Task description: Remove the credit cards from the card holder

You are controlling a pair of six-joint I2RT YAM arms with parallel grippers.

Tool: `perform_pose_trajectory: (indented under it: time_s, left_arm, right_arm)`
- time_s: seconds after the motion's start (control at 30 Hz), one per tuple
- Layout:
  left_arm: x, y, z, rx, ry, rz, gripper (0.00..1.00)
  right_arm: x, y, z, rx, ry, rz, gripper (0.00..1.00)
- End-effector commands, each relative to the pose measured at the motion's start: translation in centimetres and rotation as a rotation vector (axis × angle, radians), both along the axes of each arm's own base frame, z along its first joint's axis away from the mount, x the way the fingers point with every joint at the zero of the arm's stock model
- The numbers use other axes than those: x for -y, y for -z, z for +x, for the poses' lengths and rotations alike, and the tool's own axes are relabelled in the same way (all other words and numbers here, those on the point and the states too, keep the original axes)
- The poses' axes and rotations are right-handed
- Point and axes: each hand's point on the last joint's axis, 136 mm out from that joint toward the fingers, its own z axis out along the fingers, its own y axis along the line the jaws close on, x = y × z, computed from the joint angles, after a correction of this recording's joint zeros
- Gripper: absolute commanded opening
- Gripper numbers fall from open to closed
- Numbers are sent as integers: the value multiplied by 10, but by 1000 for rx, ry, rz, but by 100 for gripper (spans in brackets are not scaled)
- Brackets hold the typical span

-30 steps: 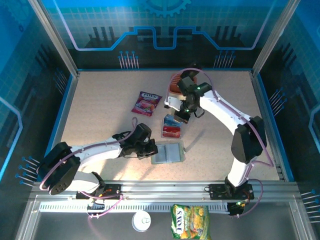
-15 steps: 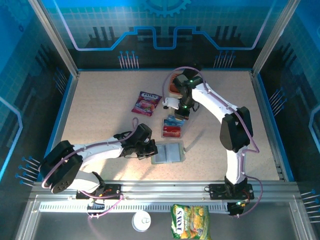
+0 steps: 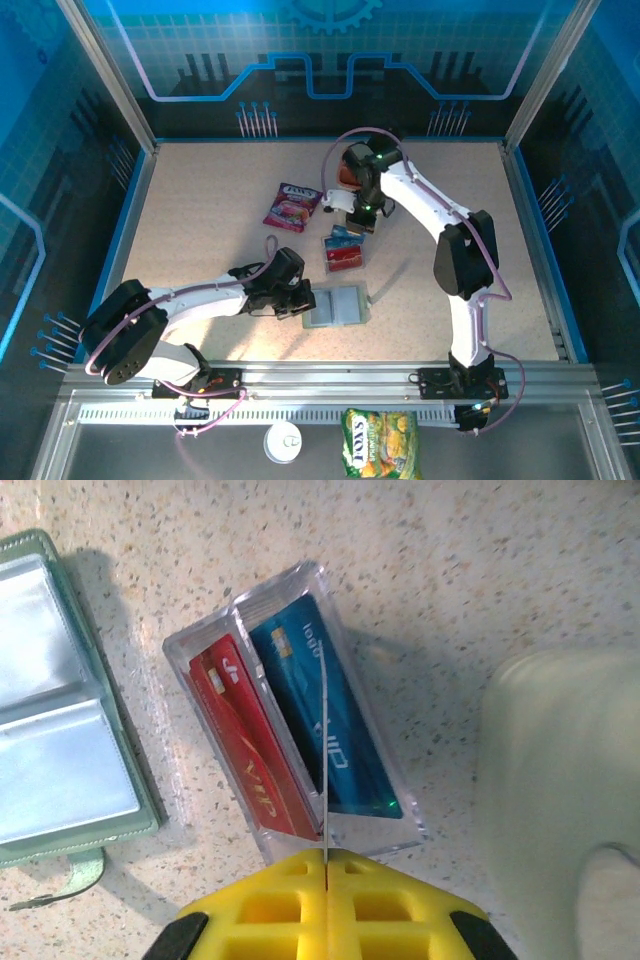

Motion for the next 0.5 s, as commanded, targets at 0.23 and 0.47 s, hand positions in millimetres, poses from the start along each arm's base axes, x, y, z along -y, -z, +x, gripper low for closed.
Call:
perform_pose_trajectory:
  time_s: [0.23, 0.47]
  left_arm:
    - [2, -5, 5, 20, -4, -1, 2]
    - [-3, -6, 2, 26, -16, 7, 2]
  right_arm:
    - [-13, -9, 9, 22, -41, 26, 0]
    - [-8, 16, 0, -42, -51, -6, 0]
